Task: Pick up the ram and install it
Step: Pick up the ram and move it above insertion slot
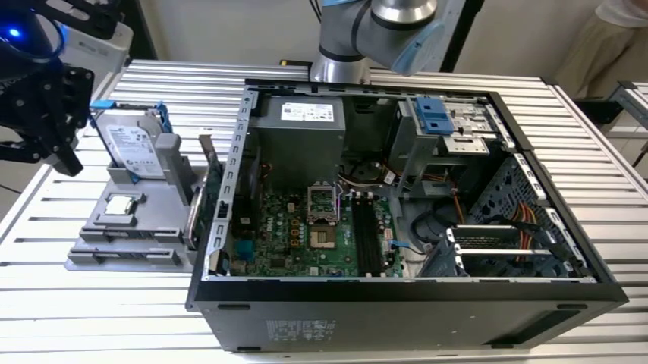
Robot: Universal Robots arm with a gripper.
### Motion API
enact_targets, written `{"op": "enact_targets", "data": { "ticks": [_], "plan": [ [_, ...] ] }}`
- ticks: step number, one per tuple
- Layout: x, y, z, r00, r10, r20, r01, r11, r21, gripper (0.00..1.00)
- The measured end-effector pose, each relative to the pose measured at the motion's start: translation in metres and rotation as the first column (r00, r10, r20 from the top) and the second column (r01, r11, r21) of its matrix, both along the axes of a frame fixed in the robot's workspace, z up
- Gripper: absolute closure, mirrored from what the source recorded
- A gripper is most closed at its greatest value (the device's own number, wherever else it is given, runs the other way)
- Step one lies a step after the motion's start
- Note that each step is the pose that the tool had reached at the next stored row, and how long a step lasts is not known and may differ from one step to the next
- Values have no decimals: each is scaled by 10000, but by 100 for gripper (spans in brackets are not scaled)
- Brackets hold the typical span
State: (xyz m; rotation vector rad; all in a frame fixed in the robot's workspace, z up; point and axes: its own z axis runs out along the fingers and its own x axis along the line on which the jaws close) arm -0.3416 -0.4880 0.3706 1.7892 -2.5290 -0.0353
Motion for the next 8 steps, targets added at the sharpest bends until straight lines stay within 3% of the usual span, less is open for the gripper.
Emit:
{"op": "enact_targets", "data": {
  "ticks": [4, 8],
  "plan": [
    [0, 0, -4, 9973, 729, 0, -729, 9973, 0, 100],
    [0, 0, -6, 9893, 1460, 1, -1460, 9893, 0, 100]
  ]
}}
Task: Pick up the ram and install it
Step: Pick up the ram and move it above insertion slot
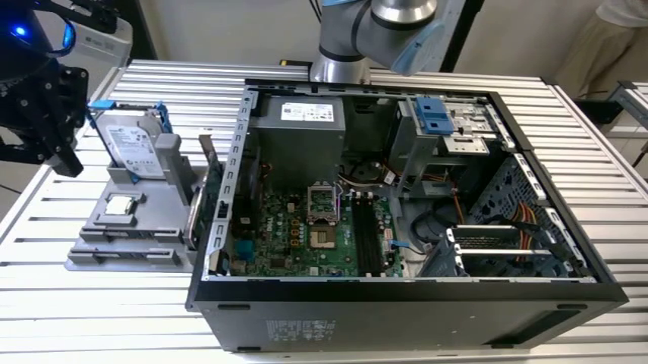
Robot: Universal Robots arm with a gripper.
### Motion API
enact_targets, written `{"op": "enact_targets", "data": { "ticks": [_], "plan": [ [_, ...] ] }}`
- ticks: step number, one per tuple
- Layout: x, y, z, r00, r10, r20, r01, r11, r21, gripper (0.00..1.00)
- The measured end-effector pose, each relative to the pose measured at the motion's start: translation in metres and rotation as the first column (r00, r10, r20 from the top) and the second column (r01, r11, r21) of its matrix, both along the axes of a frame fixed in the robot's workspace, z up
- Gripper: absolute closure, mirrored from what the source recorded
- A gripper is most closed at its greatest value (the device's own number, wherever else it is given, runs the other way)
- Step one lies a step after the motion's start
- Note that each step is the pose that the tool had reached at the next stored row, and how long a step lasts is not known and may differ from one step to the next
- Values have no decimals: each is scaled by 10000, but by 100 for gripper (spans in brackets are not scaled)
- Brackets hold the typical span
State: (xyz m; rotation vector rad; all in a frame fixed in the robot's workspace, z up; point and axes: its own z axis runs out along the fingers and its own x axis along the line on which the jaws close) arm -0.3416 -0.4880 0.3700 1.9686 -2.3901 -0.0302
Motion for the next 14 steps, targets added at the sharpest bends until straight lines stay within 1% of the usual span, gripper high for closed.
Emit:
{"op": "enact_targets", "data": {
  "ticks": [3, 6, 9, 14],
  "plan": [
    [-1, 0, -2, 9986, 527, 0, -527, 9986, 0, 100],
    [0, 0, -3, 9943, 1066, -1, -1066, 9943, 0, 100],
    [0, 0, -5, 9873, 1589, 0, -1589, 9873, 1, 100],
    [0, 0, -6, 9714, 2374, 0, -2374, 9714, 1, 100]
  ]
}}
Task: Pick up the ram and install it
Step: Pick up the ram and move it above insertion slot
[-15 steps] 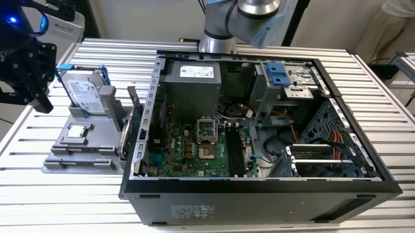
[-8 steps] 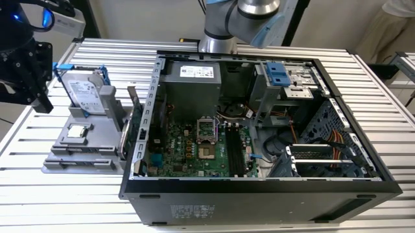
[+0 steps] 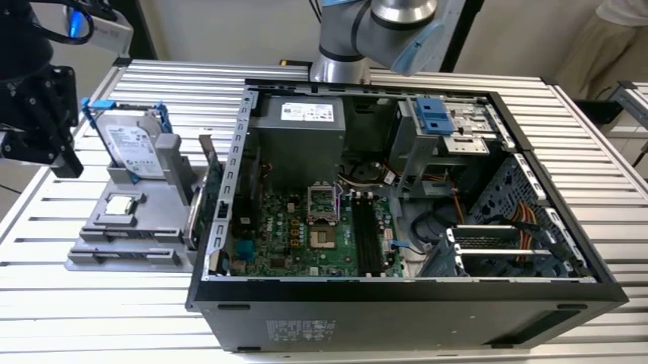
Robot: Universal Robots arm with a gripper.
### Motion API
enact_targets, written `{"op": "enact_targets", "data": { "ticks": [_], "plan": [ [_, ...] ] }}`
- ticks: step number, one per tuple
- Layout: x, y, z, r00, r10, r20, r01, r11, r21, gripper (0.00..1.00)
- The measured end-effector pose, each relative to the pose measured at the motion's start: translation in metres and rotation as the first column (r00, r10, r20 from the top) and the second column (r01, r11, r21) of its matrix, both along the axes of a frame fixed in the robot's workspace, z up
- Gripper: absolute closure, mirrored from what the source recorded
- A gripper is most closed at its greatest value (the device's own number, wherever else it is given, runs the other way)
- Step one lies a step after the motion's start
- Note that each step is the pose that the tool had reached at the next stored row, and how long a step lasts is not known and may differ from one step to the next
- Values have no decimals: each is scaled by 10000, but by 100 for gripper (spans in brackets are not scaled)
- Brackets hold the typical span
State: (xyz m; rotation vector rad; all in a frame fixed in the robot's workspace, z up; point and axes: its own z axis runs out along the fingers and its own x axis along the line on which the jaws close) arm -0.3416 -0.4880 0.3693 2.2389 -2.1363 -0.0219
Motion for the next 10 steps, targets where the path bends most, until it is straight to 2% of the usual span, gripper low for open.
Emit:
{"op": "enact_targets", "data": {
  "ticks": [10],
  "plan": [
    [0, 0, -1, 10000, 52, 1, -52, 10000, 0, 100]
  ]
}}
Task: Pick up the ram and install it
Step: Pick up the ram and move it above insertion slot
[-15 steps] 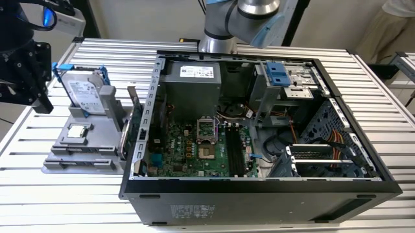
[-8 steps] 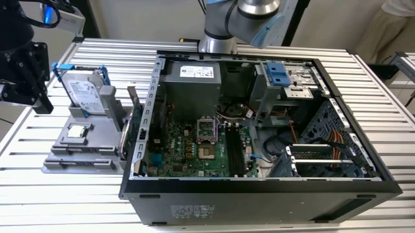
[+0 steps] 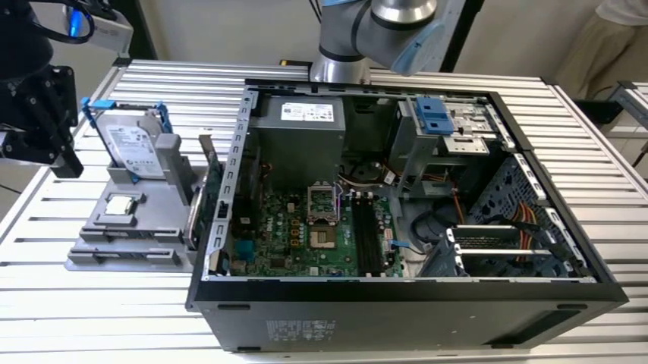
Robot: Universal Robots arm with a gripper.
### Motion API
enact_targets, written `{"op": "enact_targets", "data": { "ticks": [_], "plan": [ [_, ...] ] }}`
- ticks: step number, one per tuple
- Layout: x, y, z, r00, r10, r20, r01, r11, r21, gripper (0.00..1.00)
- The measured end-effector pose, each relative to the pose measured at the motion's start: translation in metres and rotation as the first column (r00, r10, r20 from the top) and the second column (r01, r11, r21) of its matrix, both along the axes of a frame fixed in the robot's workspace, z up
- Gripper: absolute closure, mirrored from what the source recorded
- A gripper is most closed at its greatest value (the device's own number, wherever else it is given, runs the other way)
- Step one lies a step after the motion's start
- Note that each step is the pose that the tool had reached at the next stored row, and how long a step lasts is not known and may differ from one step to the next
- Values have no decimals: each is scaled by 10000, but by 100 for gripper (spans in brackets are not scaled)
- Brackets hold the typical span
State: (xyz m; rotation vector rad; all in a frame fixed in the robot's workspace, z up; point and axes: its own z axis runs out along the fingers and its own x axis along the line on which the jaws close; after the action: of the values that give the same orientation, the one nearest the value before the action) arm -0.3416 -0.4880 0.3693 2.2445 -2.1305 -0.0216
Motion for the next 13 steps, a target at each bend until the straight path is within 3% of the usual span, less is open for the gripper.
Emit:
{"op": "enact_targets", "data": {
  "ticks": [10, 11, 13],
  "plan": [
    [0, 0, 0, 10000, 1, 0, -1, 10000, 0, 100],
    [0, 0, 1, 10000, 1, -1, -1, 10000, -1, 0],
    [0, 0, 0, 10000, 2, 0, -2, 10000, -1, 0]
  ]
}}
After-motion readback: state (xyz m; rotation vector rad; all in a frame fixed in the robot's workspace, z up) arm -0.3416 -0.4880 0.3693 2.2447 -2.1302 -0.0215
